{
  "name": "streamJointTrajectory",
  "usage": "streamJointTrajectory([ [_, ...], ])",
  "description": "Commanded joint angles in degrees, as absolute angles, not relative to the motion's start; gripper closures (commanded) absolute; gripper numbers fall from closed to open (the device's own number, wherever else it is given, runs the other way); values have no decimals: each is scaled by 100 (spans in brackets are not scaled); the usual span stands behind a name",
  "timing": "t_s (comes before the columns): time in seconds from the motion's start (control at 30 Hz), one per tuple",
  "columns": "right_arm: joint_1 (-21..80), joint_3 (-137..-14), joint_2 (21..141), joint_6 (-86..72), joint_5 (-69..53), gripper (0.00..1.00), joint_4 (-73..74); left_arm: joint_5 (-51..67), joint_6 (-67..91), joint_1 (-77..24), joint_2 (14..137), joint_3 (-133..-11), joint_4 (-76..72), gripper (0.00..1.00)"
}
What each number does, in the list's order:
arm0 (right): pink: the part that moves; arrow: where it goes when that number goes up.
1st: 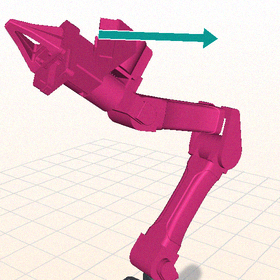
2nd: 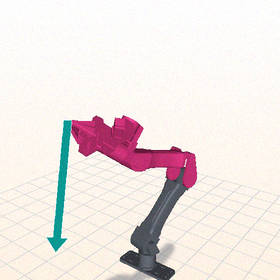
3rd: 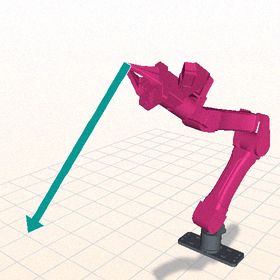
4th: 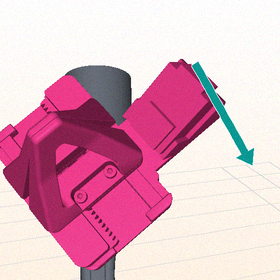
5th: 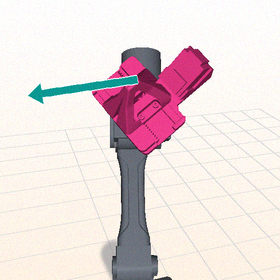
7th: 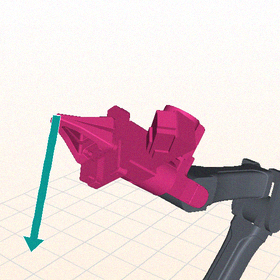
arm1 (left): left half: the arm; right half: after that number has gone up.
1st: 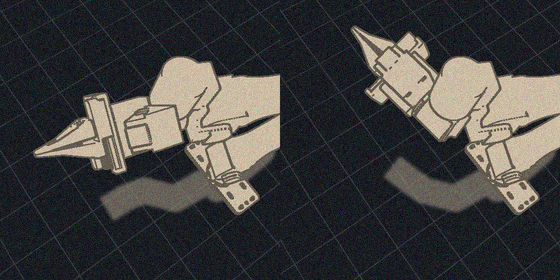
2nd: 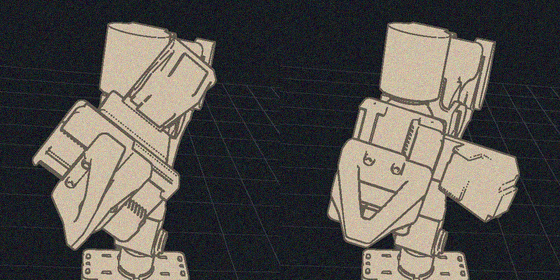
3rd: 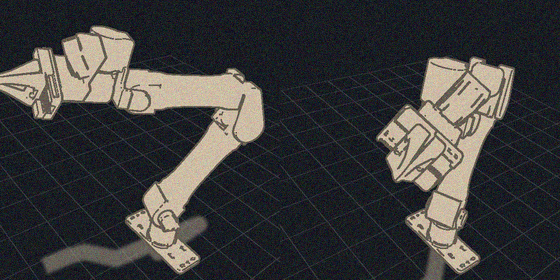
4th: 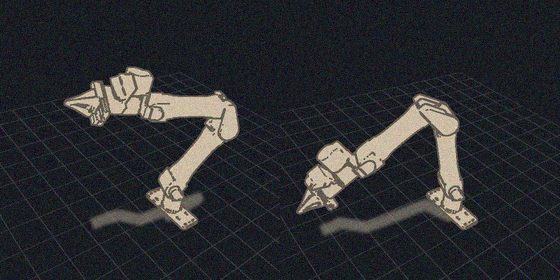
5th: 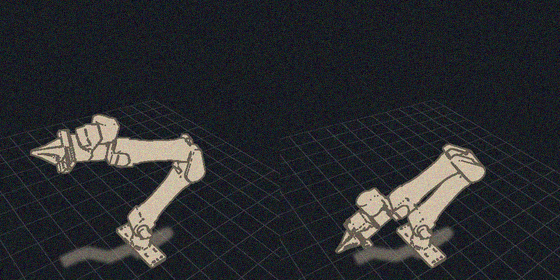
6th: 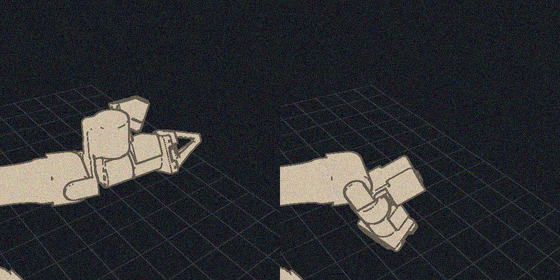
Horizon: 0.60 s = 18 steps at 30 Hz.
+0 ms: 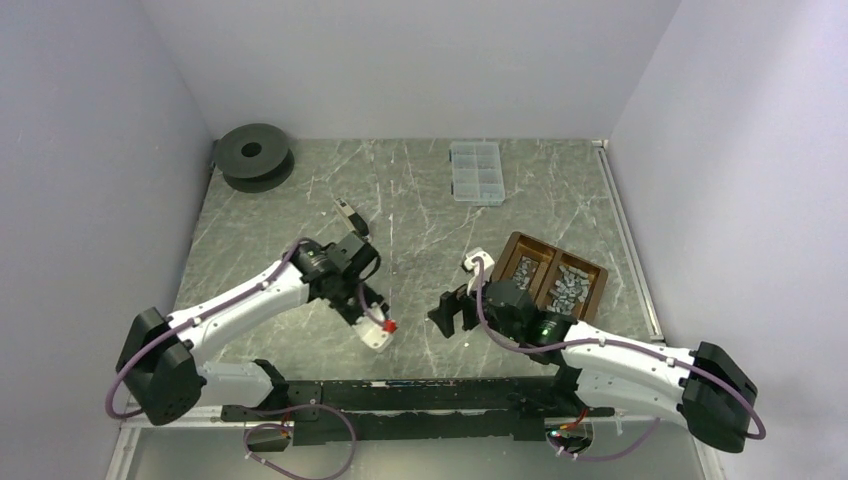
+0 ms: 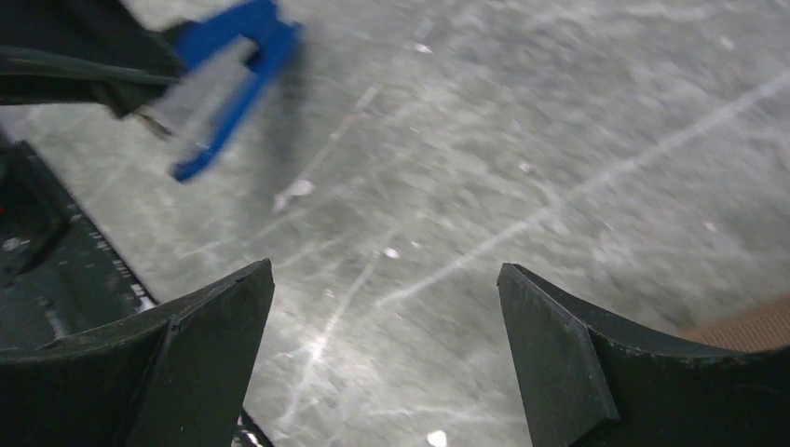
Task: Load the staples into the stapler
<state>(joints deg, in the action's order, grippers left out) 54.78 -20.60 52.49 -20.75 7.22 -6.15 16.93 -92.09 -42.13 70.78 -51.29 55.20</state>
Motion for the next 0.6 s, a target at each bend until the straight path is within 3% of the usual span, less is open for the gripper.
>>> streamJointTrajectory([
  [0.0, 5764, -2155, 5452, -1580, 100, 4, -2055, 2195, -7711, -4652, 7426, -5888, 5266, 100],
  [0.23, 5955, -1998, 5906, -1993, -454, 4, -2985, 1998, -7783, -4898, 7291, -5634, 4859, 100],
  [0.57, 6110, -2254, 7150, -2250, -488, 14, -3796, 1775, -7570, -5157, 7306, -5644, 4657, 100],
])
